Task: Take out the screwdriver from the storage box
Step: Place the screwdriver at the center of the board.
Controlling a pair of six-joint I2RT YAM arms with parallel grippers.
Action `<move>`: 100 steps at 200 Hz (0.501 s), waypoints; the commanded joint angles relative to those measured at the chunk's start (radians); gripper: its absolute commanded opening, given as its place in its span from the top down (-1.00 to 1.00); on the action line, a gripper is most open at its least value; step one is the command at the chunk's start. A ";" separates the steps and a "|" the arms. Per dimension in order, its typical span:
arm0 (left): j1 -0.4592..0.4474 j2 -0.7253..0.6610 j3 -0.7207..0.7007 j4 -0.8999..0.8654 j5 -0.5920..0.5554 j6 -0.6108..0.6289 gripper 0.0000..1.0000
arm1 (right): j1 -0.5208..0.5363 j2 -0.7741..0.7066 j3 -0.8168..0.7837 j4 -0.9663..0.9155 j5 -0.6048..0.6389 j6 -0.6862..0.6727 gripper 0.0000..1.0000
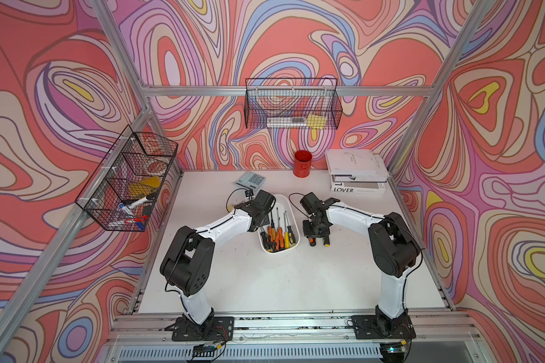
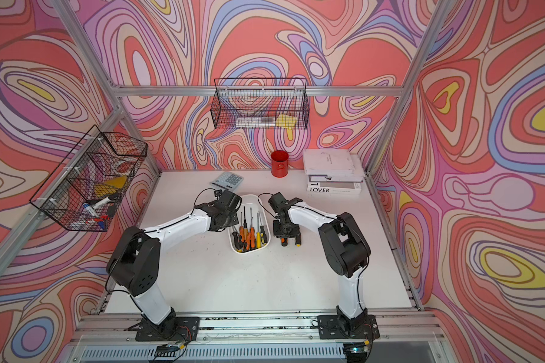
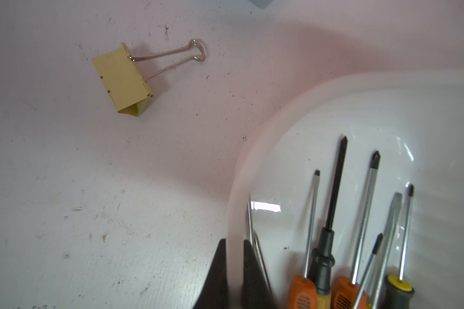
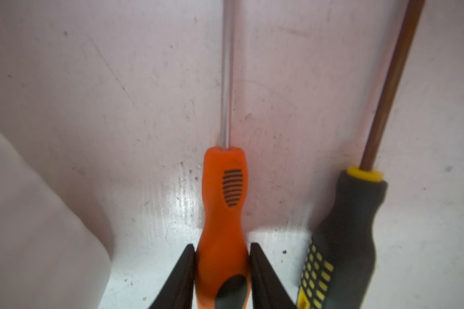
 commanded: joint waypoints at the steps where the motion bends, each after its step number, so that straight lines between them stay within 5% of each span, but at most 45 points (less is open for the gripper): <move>1: 0.005 -0.026 -0.004 -0.031 -0.047 0.026 1.00 | -0.005 0.007 0.000 0.004 0.010 0.011 0.03; 49: 0.004 -0.032 -0.006 -0.029 -0.047 0.026 1.00 | -0.007 -0.092 0.007 0.010 0.023 0.007 -0.35; 100: 0.005 -0.020 -0.005 -0.019 -0.037 0.026 1.00 | 0.007 -0.268 0.071 0.016 0.008 -0.058 -0.48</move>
